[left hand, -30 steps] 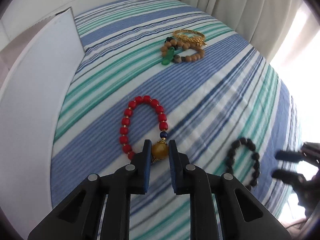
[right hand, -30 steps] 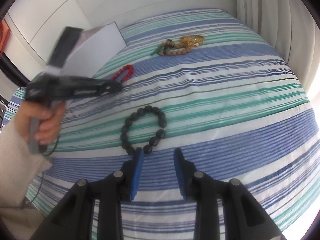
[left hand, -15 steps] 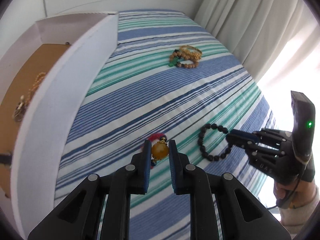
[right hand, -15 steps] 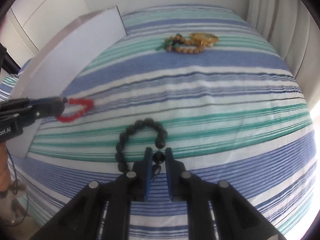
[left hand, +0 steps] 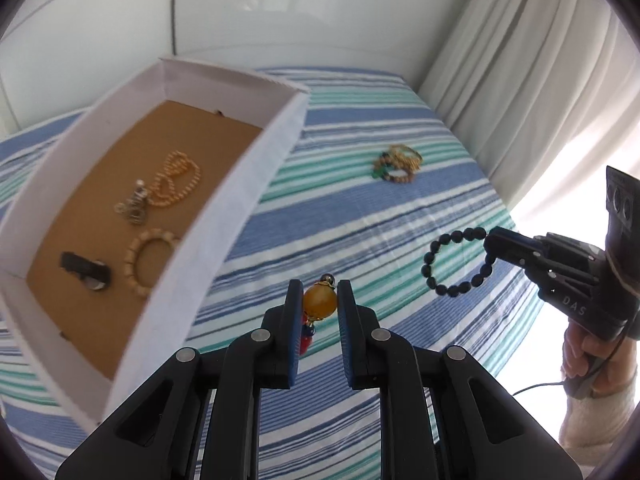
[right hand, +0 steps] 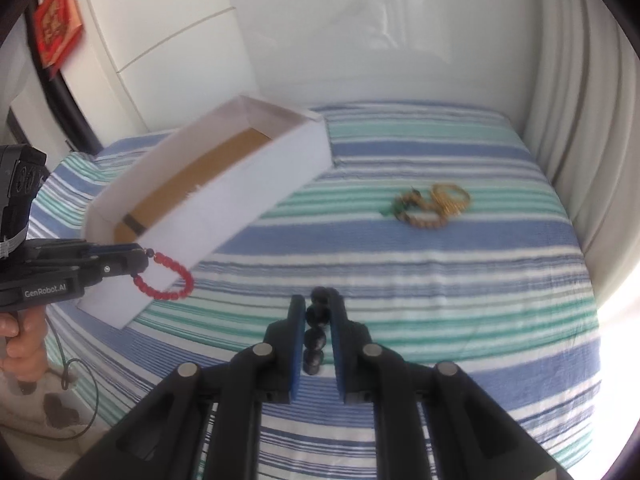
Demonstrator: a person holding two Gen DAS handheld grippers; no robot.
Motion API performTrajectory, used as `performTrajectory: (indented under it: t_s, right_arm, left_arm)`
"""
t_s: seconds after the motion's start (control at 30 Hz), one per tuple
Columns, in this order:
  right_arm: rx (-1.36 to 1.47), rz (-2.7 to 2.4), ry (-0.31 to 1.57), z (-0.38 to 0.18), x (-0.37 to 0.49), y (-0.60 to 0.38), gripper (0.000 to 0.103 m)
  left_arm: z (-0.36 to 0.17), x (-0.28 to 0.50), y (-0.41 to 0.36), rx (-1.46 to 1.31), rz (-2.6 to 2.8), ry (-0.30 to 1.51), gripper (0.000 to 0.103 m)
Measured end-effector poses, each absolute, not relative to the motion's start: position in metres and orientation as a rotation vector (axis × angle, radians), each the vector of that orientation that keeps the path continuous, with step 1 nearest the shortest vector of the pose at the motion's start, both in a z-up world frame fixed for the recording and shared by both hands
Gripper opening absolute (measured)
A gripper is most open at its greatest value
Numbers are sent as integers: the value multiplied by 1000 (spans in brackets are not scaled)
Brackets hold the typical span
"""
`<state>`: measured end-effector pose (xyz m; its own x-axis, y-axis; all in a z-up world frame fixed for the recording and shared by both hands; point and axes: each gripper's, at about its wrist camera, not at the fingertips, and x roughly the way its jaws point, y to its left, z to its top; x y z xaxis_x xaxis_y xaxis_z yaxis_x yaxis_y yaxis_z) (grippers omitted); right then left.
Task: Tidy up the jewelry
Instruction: 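Carry the red and black bracelets into the white tray and open both tools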
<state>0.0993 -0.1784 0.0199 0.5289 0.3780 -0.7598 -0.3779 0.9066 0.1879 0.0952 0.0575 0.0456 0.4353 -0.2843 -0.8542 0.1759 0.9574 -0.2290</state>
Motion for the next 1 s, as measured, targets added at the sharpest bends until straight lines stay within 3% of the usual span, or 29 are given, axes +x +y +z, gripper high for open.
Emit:
performTrajectory:
  t_s: [0.3, 0.53, 1.0]
  right_arm:
    - [-54, 640, 770, 92, 111, -94, 13]
    - [-104, 800, 722, 124, 121, -11, 13]
    - [-180, 967, 921, 58, 130, 117, 13]
  left_arm:
    - [100, 90, 146, -129, -88, 989, 15]
    - [103, 84, 207, -172, 56, 962, 15]
    - [34, 95, 252, -254, 182, 1076, 15]
